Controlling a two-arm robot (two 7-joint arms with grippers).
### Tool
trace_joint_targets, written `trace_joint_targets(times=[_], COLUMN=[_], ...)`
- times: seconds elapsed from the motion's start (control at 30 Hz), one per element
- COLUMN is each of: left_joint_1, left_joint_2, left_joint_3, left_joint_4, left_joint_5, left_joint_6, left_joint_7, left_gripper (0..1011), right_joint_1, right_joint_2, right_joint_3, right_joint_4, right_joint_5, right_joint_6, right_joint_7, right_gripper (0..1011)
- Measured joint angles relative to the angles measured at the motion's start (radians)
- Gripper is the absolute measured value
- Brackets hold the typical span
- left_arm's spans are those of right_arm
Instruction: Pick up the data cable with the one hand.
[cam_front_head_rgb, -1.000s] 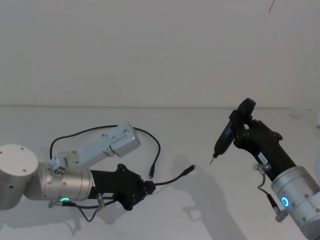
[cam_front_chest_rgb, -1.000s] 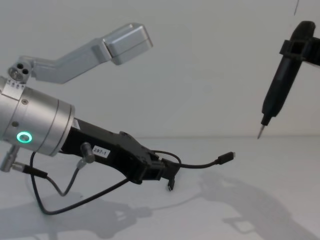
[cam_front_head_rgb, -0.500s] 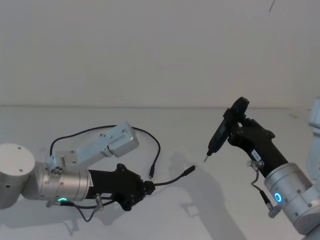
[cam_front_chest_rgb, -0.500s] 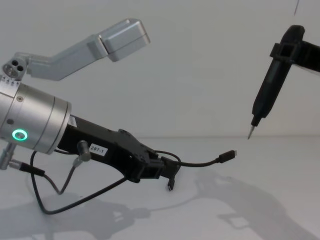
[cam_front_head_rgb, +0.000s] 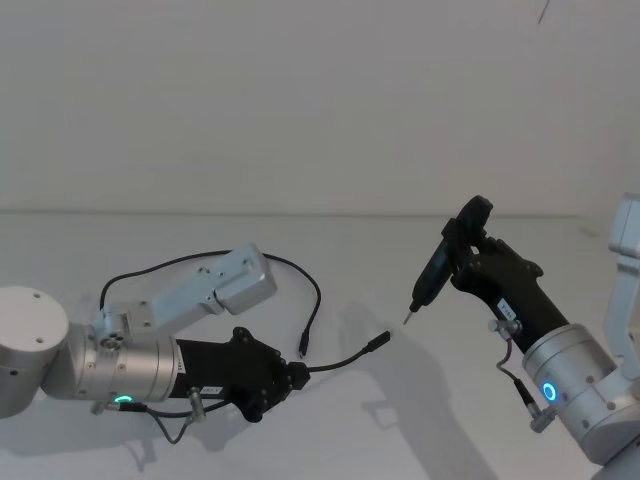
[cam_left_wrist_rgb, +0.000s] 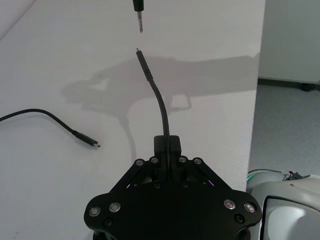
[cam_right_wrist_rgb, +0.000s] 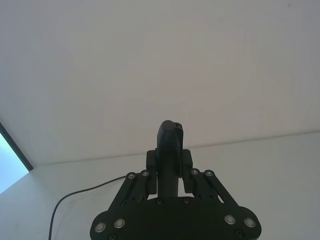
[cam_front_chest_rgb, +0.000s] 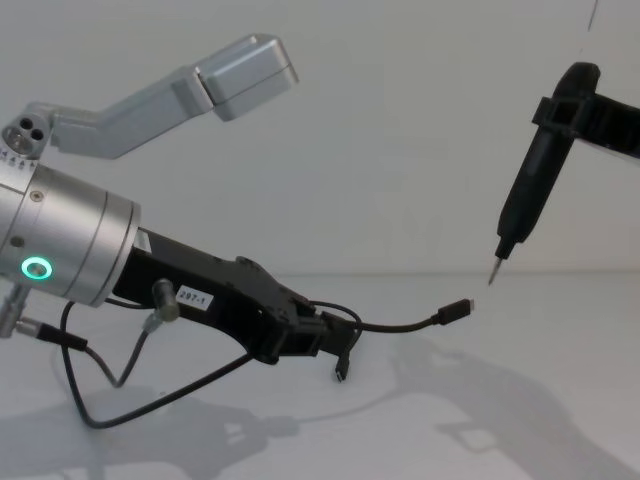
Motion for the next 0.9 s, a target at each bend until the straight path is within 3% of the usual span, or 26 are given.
trace_joint_targets(times=[0.9], left_joint_1=[0.000], left_joint_2=[0.002], left_joint_3=[0.000], left_joint_4=[-0.001], left_joint_5=[0.000], left_joint_6=[-0.002], left_joint_7=[-0.002], left_gripper=[44], right_joint_1=[0.027], right_joint_2=[0.005], right_joint_3=[-0.021], right_joint_4=[0.052], right_joint_5=[0.020], right_joint_6=[-0.009], right_joint_7=[-0.001], right_gripper=[279])
